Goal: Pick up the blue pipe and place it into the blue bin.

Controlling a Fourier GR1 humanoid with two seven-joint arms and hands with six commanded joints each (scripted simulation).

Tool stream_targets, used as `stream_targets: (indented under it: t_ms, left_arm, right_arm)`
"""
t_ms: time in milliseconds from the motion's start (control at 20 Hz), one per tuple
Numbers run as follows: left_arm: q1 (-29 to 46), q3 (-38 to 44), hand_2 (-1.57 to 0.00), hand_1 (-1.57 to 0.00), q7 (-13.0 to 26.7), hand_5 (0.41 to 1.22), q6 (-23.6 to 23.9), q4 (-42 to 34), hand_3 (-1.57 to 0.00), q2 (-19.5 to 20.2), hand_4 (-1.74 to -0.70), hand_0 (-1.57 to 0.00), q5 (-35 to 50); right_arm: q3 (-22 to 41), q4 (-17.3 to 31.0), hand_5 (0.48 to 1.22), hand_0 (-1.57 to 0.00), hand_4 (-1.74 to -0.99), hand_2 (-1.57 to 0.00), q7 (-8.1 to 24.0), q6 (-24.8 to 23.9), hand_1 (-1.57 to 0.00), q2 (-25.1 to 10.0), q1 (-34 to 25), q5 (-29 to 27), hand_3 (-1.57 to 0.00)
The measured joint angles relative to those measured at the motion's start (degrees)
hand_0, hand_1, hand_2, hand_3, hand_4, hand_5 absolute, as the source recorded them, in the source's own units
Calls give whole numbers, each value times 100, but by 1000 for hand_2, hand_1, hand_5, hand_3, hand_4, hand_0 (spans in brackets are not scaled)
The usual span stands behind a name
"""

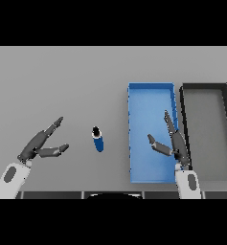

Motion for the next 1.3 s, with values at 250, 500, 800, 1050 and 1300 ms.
stream_targets:
  t_ms: [250, 500, 800, 1050, 1300]
  left_arm:
    - [19, -535, 1, 1, 322, 463, -218, -342, 1, -203, -1094, 1, -166]
    - [-206, -960, 1, 1, 424, 446, -239, -186, 1, -716, -1117, 1, -458]
    - [-670, -1176, 1, 1, 548, 450, -266, 425, 1, -1338, -1118, 1, -630]
    - [-1028, -1340, 1, 1, 336, 445, -136, 1083, 1, -1864, -1075, 1, -991]
    - [-1265, -1245, -290, -160, 14, 607, -223, 1546, -255, -2358, -1208, -17, -742]
  right_arm:
    - [10, 5, 616, 1, -1256, 1, -235, -8, 1, 31, 158, 18, 1]
    - [-4, 12, 617, 1, -1270, 1, -164, -13, 1, 59, 127, -7, 1]
    - [-26, -89, 607, 1, -1273, 1, -68, -26, 1, 56, 203, -31, 1]
    - [-3, -167, 598, 1, -1267, 1, -81, -3, 1, 82, 286, -54, 1]
    - [-5, -82, 600, 1, -1261, 1, -30, -24, 1, 107, 248, -27, 1]
